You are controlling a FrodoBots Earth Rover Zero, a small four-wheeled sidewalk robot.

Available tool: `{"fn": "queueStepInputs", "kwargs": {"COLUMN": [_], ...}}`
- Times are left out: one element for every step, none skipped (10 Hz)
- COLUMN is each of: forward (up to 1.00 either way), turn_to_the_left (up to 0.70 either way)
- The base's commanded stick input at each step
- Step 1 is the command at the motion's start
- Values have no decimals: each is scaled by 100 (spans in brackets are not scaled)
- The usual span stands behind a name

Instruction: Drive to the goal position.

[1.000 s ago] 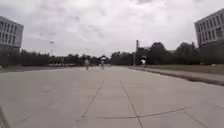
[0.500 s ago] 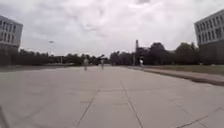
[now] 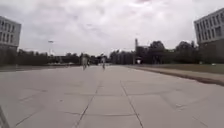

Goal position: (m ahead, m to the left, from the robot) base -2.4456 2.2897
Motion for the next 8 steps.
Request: {"fn": "queueStepInputs", "kwargs": {"forward": [70, 70, 70, 70, 70, 70, 70, 70], "turn_to_the_left": [0, 0, 0, 0, 0, 0, 0, 0]}}
